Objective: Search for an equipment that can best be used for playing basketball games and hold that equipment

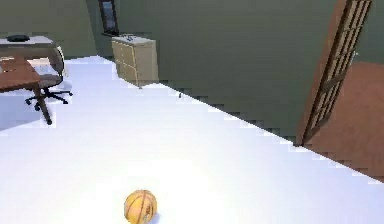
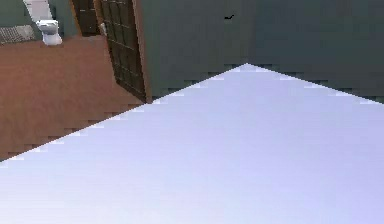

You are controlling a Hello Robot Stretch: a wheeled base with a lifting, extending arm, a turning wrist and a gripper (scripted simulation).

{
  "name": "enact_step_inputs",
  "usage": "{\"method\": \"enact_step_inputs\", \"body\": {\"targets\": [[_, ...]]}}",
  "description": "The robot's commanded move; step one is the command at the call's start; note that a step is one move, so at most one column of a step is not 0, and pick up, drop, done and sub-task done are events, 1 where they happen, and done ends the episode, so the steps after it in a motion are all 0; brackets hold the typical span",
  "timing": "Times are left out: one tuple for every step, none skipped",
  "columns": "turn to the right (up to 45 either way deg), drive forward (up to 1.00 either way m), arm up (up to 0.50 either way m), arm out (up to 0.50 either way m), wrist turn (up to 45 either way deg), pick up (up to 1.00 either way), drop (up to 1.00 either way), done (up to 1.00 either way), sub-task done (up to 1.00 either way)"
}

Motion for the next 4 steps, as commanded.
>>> {"method": "enact_step_inputs", "body": {"targets": [[-18.0,0.0,0.0,0.0,0.0,0.0,0.0,0.0,0.0],[0.0,0.2,0.0,0.0,0.0,0.0,0.0,0.0,0.0],[-45.0,0.0,0.0,0.0,0.0,0.0,0.0,0.0,0.0],[-42.0,0.0,0.0,0.0,0.0,0.0,0.0,0.0,0.0]]}}
